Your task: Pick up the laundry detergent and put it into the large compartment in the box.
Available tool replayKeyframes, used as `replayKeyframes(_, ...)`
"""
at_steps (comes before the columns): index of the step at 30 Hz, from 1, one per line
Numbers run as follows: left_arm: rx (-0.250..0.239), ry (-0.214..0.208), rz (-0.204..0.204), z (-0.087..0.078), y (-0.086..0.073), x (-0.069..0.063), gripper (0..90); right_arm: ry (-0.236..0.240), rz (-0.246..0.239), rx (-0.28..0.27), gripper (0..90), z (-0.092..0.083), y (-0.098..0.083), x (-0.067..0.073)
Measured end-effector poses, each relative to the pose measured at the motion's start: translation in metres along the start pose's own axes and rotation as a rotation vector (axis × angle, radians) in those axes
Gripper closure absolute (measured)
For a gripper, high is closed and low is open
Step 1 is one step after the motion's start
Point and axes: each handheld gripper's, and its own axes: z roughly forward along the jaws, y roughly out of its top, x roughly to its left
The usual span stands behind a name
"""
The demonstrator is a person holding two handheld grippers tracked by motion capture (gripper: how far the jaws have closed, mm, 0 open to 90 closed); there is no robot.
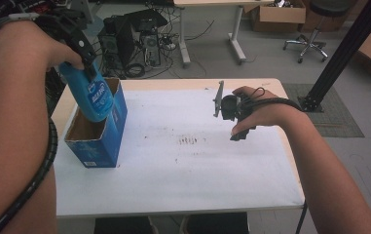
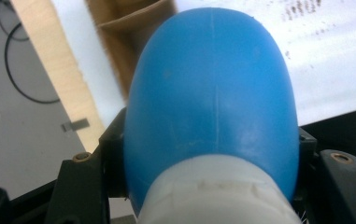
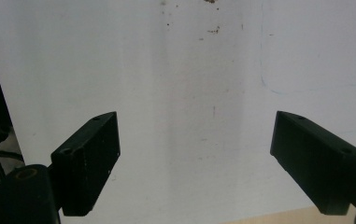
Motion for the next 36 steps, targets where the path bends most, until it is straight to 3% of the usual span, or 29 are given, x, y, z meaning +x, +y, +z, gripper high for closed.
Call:
replayKeyframes(5, -0.011, 0.012, -0.053, 0.003, -0.003, 0.011, 38.5, -0.001, -0.001, -0.001, 15.8, 0.0, 0.001, 0.0)
replayKeyframes(9, -0.035, 0.044, -0.086, 0.009, -0.005, 0.019, 38.5, -0.003, -0.006, -0.005, 15.8, 0.0, 0.001, 0.0)
replayKeyframes(18, -0.033, 0.023, -0.099, 0.029, -0.006, 0.028, 38.5, -0.003, -0.015, -0.009, 15.8, 0.001, 0.004, 0.001)
replayKeyframes(36, -0.013, 0.047, -0.118, 0.087, -0.002, 0.04, 38.5, -0.003, -0.021, -0.006, 15.8, 0.004, 0.006, 0.0)
